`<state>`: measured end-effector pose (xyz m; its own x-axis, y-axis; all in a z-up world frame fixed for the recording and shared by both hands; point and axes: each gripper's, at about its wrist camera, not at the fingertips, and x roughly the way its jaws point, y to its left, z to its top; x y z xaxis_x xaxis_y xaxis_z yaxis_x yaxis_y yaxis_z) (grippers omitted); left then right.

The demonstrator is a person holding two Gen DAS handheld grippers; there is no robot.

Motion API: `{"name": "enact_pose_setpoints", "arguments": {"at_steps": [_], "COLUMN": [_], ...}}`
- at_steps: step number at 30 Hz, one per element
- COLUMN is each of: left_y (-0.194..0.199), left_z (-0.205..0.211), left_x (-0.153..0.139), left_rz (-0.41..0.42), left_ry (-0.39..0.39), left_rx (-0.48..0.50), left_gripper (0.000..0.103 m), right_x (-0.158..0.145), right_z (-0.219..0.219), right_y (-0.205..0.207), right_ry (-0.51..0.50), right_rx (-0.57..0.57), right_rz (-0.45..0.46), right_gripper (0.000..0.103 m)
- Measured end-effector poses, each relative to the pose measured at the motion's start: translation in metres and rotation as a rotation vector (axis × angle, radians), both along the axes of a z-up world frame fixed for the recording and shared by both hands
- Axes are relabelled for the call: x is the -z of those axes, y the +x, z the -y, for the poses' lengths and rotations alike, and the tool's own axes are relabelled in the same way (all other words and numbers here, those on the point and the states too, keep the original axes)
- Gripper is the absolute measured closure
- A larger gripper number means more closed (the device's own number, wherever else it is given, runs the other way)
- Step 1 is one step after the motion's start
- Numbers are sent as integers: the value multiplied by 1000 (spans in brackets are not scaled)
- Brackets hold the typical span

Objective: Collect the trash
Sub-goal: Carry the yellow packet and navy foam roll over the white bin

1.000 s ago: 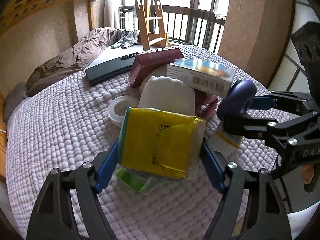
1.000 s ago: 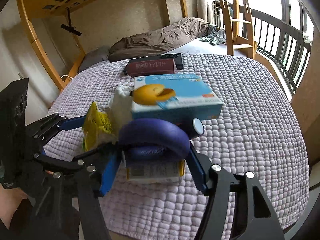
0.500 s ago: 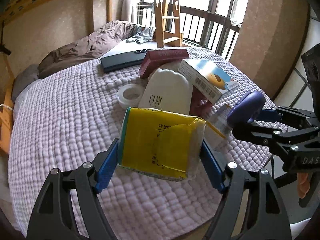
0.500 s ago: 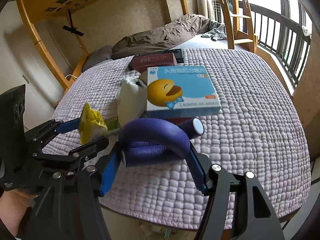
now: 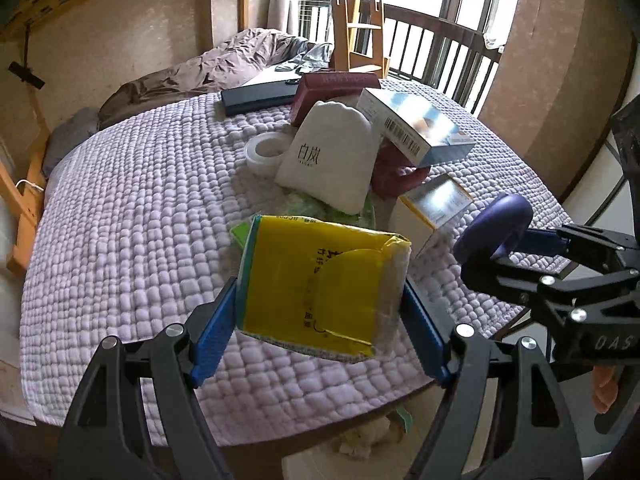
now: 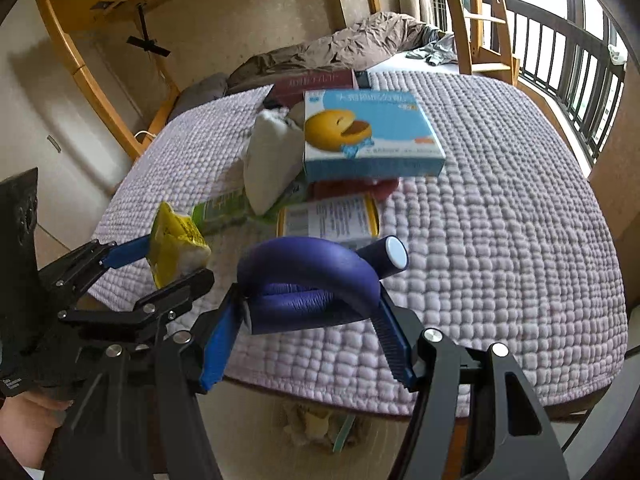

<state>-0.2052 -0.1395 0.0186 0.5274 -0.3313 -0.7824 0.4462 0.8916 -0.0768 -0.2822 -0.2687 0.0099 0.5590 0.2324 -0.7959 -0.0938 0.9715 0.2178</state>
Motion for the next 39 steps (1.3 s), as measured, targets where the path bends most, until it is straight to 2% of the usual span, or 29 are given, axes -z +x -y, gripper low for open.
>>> {"name": "enact_pose_setpoints", "arguments": {"at_steps": [20, 28, 33, 39], "left_y": [-24, -32, -38, -48], "left_z": [2, 0, 0, 4], "left_x": [-3, -6, -7, -10], "left_rz": [-4, -1, -7, 2], "left_ry": [7, 7, 9, 45], "left_rx": [-26, -31, -39, -46], "left_gripper": [24, 24, 24, 24], "right_x": [4, 3, 2, 2], "right_z": [-4, -1, 4, 9], "right_y": [-31, -43, -54, -67], "right_ry": [-23, 24, -11, -38], "right_rx": [5, 4, 42, 70], "right_rz": [-13, -24, -35, -48], "right_gripper": [41, 41, 41, 41]}}
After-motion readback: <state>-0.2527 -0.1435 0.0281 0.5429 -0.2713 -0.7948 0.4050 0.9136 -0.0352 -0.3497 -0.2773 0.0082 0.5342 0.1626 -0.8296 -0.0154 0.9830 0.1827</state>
